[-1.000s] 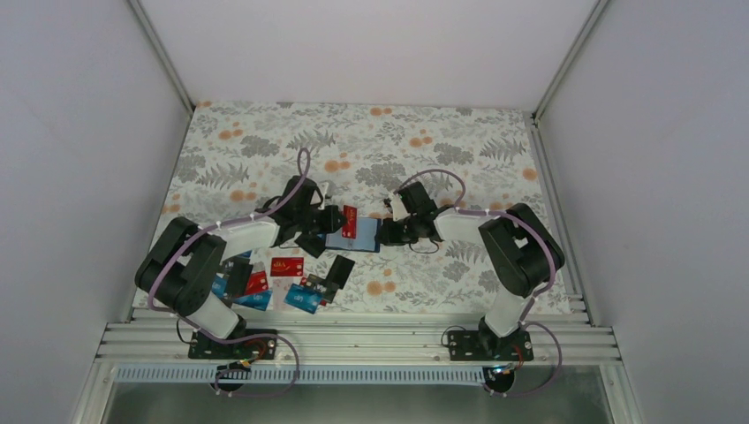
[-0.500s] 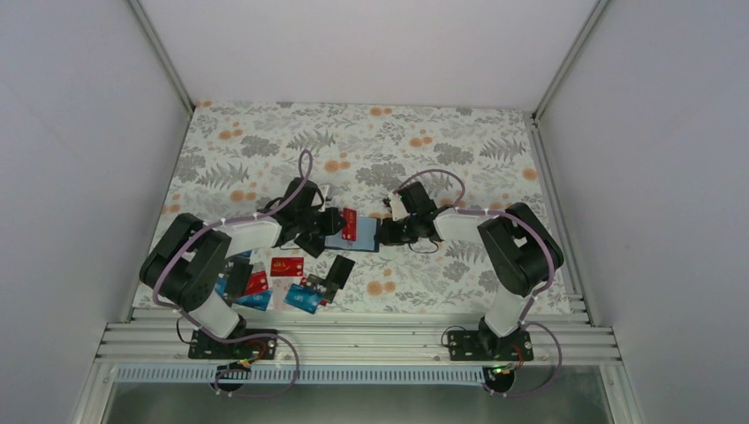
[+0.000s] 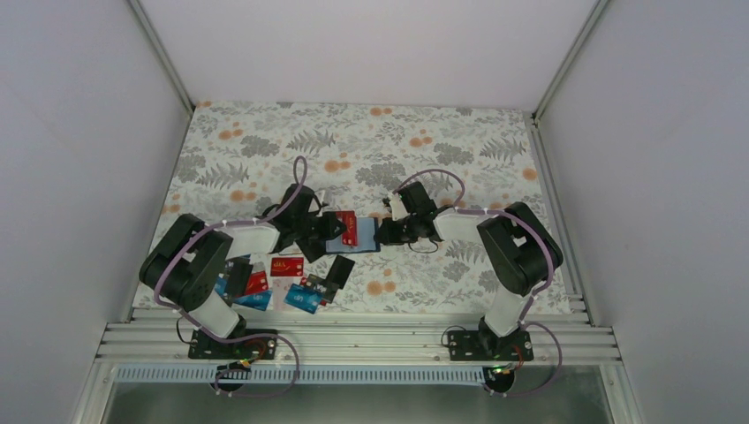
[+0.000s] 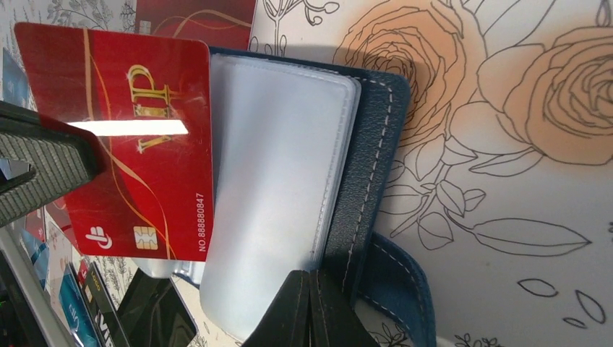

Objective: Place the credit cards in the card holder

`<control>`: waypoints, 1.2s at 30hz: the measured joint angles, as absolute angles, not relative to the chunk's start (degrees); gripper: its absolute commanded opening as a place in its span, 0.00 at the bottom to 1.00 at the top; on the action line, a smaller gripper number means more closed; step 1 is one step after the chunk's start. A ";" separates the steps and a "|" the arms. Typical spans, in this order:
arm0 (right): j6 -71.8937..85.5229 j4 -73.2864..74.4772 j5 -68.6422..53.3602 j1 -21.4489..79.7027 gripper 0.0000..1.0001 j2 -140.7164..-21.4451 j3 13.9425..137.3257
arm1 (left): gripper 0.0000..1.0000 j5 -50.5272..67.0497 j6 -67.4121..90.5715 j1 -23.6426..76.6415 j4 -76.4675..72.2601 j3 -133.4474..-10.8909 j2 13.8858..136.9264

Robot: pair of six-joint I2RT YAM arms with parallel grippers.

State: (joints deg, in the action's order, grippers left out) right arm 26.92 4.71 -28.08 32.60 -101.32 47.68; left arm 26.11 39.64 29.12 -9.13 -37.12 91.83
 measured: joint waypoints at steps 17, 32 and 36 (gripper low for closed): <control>26.74 3.22 -28.29 32.56 0.04 -101.34 47.03 | 0.02 29.89 45.93 28.97 -11.77 -35.57 92.09; 26.52 2.55 -28.49 32.56 0.04 -101.34 46.70 | 0.02 30.13 52.03 28.60 -11.75 -33.69 92.07; 26.50 2.26 -28.53 32.56 0.04 -101.34 46.52 | 0.02 29.19 53.21 28.60 -11.75 -33.08 91.07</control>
State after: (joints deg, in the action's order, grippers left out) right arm 26.50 2.26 -28.53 32.56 -101.34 46.52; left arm 29.19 53.21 28.60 -11.75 -33.08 91.07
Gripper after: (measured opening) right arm 0.044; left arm 0.029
